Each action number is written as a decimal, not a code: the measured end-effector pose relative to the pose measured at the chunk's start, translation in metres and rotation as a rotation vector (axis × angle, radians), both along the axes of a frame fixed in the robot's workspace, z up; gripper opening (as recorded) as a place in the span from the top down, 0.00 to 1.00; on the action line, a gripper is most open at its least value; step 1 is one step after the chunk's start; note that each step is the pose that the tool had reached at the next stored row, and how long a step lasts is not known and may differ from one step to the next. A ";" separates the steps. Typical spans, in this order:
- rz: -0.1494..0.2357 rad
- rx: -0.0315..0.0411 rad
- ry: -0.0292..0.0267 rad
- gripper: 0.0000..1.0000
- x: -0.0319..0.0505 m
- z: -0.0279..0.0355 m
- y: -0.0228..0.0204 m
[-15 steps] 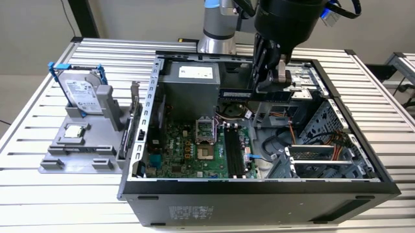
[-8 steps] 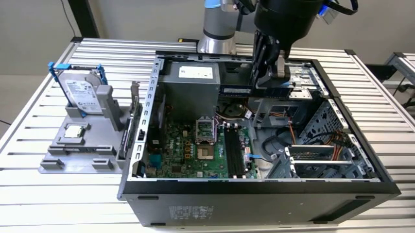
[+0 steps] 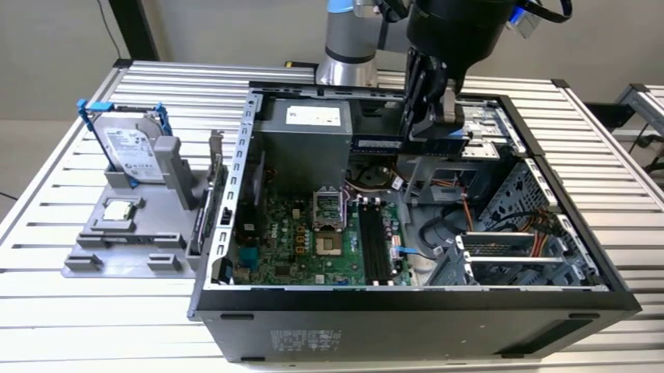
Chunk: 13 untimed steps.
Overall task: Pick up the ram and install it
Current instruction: 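Pick up the ram and move it above insertion slot, then insert the ram into the slot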
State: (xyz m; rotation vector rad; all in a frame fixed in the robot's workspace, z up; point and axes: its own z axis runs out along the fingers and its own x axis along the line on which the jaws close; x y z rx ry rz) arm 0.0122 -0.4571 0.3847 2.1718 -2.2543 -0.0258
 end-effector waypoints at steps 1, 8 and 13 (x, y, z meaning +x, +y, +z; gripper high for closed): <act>-0.002 0.0000 0.0000 1.00 0.0000 0.0000 0.0000; -0.026 0.0000 0.0000 1.00 0.0000 0.0000 0.0001; -0.032 0.0001 0.0000 1.00 0.0000 -0.0001 0.0001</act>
